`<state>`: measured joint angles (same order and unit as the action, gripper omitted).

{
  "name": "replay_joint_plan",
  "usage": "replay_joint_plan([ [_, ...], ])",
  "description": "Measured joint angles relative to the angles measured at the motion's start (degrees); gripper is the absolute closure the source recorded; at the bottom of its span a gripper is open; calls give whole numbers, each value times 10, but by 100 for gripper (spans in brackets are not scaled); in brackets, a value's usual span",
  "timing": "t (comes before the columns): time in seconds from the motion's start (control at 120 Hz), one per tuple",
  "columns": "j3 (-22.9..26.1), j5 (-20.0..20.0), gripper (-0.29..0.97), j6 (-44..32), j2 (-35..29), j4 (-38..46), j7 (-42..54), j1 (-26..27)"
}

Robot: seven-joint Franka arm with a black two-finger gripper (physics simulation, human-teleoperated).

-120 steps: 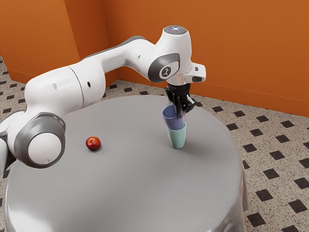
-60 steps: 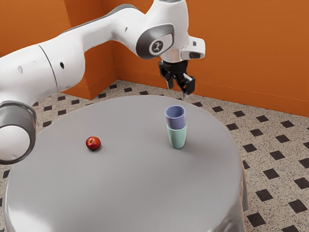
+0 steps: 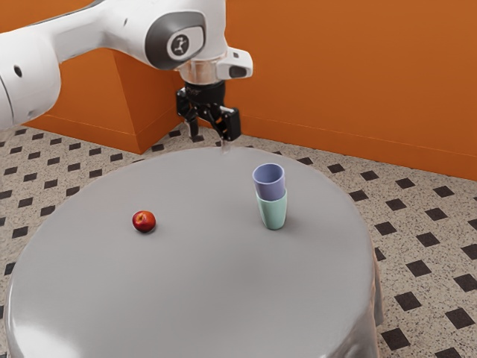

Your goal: Place the left cup onto the right cup

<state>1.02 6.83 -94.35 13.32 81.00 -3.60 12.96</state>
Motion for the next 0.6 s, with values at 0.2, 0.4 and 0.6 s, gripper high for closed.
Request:
replay_joint_plan([
  [0.2,-56,-23,1,17,-49,40,-1,27],
  [0.4,-89,-31,0,34,-79,63,-2,41],
  [0.6,-115,-36,0,41,-88,69,-2,48],
])
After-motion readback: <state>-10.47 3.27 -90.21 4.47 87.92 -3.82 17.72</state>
